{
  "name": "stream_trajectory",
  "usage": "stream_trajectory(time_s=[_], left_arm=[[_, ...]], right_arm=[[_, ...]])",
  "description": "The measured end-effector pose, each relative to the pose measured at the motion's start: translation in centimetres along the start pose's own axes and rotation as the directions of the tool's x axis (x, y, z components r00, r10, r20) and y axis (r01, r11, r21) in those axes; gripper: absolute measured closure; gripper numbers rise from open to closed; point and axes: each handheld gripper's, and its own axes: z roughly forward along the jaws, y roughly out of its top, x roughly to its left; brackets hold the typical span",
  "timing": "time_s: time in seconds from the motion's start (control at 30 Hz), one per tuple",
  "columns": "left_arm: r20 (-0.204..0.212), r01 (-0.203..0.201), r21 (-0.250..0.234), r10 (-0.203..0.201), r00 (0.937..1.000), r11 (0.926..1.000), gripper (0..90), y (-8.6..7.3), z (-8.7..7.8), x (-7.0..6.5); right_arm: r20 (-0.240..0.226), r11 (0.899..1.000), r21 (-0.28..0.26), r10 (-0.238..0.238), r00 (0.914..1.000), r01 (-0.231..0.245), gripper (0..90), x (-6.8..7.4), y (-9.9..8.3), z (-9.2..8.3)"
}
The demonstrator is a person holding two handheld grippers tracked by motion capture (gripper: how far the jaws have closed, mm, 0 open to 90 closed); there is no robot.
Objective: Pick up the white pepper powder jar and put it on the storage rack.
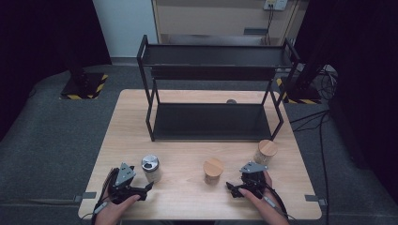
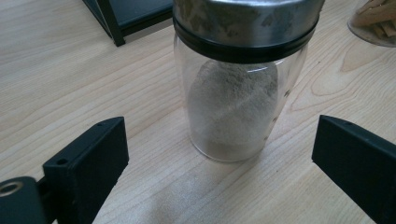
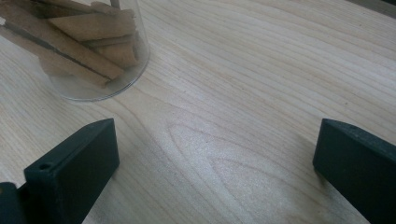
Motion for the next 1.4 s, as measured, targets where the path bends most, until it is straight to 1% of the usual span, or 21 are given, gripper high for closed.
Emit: stream_trajectory(time_s=[0.07, 0.2, 0.23, 0.4, 0.53, 0.83, 1.2, 1.4], left_arm=[[0.001, -0.007, 0.004, 0.007, 1.0000, 1.0000, 2.8, 0.1, 0.1, 0.1], [0.003, -0.007, 0.001, 0.007, 1.0000, 1.0000, 2.7, 0.4, 0.3, 0.2], [0.003, -0.015, 0.003, 0.015, 0.9999, 0.9999, 2.7, 0.6, 0.4, 0.2], [0.005, -0.027, 0.011, 0.027, 0.9996, 0.9996, 2.8, 0.9, 0.7, 0.1], [0.007, -0.029, 0.013, 0.029, 0.9996, 0.9995, 2.9, 1.1, 0.9, 0.2], [0.016, -0.041, 0.019, 0.041, 0.9990, 0.9990, 3.0, 1.6, 1.9, 0.1], [0.026, -0.037, 0.021, 0.037, 0.9990, 0.9991, 4.1, 1.8, 3.0, 0.3], [0.031, -0.029, 0.006, 0.029, 0.9991, 0.9996, 6.8, 1.8, 3.6, 0.5]], right_arm=[[0.000, 1.000, 0.000, 0.000, 1.0000, 0.000, 0.3, 0.0, 0.0, 0.0], [0.000, 1.000, 0.000, 0.000, 1.0000, 0.000, 0.3, 0.0, 0.0, 0.0], [0.000, 1.000, 0.000, 0.000, 1.0000, 0.000, 0.3, 0.0, 0.0, 0.0], [0.000, 1.000, 0.000, -0.001, 1.0000, 0.001, 0.3, 0.0, 0.0, 0.0], [0.000, 1.000, 0.000, 0.000, 1.0000, 0.000, 0.3, 0.0, 0.0, 0.0], [0.000, 1.000, 0.000, 0.000, 1.0000, 0.000, 0.3, 0.0, 0.0, 0.0], [0.000, 1.000, 0.000, -0.001, 1.0000, 0.001, 0.3, 0.0, 0.0, 0.0], [0.000, 1.000, 0.000, -0.001, 1.0000, 0.001, 0.3, 0.0, 0.0, 0.0]])
